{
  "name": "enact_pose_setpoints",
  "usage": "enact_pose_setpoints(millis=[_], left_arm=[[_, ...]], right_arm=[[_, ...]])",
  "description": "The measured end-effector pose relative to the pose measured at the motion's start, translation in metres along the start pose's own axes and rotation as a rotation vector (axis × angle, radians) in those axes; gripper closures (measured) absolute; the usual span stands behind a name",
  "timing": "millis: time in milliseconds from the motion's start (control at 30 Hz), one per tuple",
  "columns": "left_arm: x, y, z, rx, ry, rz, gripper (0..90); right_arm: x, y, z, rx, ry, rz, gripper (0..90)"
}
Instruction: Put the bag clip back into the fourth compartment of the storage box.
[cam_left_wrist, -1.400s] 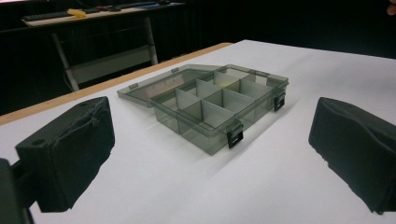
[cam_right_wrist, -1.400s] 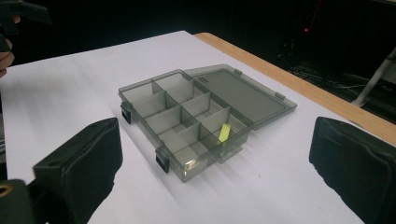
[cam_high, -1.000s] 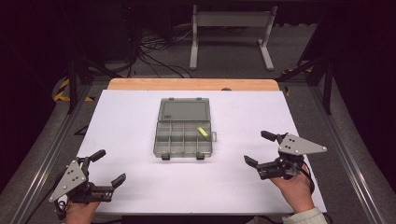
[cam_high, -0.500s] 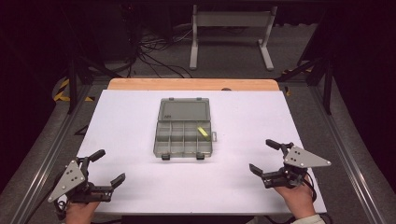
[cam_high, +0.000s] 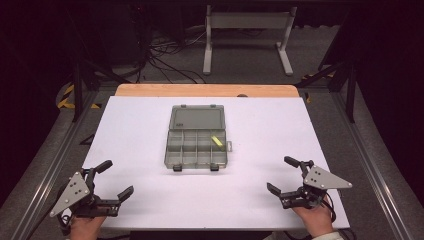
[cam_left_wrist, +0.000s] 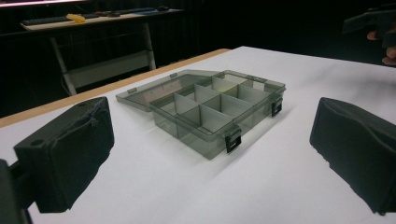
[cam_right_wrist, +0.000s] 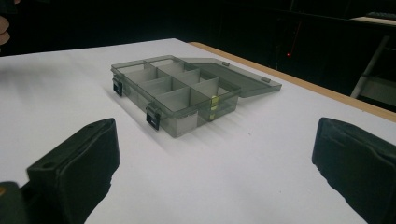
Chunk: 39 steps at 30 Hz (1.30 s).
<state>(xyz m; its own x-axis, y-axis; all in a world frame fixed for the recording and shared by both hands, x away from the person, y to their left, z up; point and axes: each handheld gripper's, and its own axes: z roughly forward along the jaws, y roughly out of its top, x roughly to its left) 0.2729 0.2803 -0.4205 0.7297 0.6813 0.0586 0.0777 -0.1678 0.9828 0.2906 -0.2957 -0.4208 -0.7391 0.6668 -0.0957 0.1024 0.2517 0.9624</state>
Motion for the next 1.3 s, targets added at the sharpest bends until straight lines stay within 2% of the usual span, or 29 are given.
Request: enact_pose_setpoints(millis=[133,300,333,467,533,733,933,1300], left_arm=[[0.001,-0.001,0.0,-0.003,-0.011,-0.001,0.2],[0.004,-0.004,0.0,-0.014,-0.01,-0.013,0.0],[0.004,-0.004,0.0,-0.013,-0.01,-0.017,0.0],[0.007,-0.008,0.0,-0.02,-0.014,-0.023,0.0],[0.01,-0.009,-0.001,-0.023,-0.016,-0.029,0.0],[0.011,-0.012,-0.002,-0.017,-0.007,-0.035,0.0],[0.012,-0.013,-0.001,-0.016,-0.004,-0.055,0.0],[0.013,-0.013,-0.002,-0.012,0.006,-0.053,0.0]], right_arm=[[-0.001,-0.007,0.001,0.004,0.002,0.029,1.6],[-0.004,-0.018,0.003,0.046,-0.009,0.072,1.4],[-0.004,-0.019,0.004,0.062,-0.014,0.072,1.4],[-0.003,-0.019,0.006,0.072,-0.021,0.067,1.2],[-0.001,-0.02,0.009,0.099,-0.017,0.047,0.8],[-0.001,-0.019,0.012,0.086,-0.01,0.043,0.6],[-0.001,-0.019,0.017,0.098,-0.001,0.04,0.5],[-0.001,-0.019,0.015,0.091,-0.007,0.044,0.6]])
